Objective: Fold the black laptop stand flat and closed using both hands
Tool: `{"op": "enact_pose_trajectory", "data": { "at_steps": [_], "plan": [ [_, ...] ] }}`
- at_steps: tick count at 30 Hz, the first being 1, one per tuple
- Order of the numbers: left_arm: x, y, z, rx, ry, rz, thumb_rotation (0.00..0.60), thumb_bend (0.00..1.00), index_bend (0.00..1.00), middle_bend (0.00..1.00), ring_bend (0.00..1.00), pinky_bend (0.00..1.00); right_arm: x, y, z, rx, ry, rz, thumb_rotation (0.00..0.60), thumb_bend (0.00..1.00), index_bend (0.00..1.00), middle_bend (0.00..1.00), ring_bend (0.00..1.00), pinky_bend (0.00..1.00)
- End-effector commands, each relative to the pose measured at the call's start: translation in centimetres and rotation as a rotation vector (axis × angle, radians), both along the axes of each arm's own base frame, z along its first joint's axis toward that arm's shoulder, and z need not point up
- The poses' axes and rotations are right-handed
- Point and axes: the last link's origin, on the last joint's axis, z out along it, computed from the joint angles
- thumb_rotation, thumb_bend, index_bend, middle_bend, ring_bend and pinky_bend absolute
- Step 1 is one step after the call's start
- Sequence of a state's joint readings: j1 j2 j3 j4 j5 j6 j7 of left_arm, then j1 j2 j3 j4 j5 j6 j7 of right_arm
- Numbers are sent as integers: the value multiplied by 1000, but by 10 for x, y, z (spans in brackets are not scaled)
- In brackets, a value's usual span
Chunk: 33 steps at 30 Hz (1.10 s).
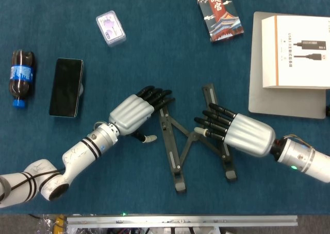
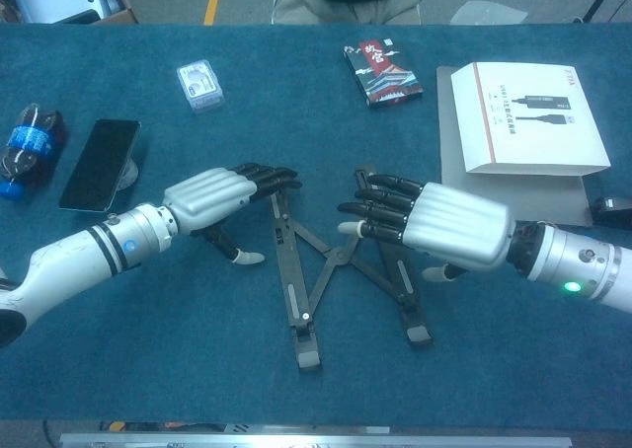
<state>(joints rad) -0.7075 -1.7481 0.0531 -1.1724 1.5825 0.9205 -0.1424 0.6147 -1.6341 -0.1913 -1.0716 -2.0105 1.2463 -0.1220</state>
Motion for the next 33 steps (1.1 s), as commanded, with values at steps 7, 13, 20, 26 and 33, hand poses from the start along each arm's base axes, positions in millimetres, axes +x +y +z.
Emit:
{"op": "enact_pose_trajectory", "data": {
  "at_steps": [7, 13, 20, 26, 33],
  "plan": [
    [-1, 2, -1, 5, -13, 11, 493, 201, 0, 0, 0, 22, 6, 0, -10, -4, -21, 13, 600, 0, 0, 0, 0, 0],
    [-4, 1, -1, 1, -18, 28, 497, 201, 0, 0, 0, 22, 12, -1, -17, -7, -34, 21, 600, 0, 0, 0, 0, 0],
    [-4, 1, -3, -6, -25, 38, 495, 201, 0, 0, 0, 22, 17, -2, -22, -14, -39, 21, 600, 0, 0, 0, 0, 0],
    [-3, 0, -4, -13, -33, 44, 496, 201, 0, 0, 0, 22, 22, -3, -28, -19, -48, 19, 600, 0, 0, 0, 0, 0],
    [-2, 0, -4, -16, -43, 46, 498, 201, 0, 0, 0, 22, 29, -4, -34, -24, -68, 24, 600, 0, 0, 0, 0, 0]
  ]
}}
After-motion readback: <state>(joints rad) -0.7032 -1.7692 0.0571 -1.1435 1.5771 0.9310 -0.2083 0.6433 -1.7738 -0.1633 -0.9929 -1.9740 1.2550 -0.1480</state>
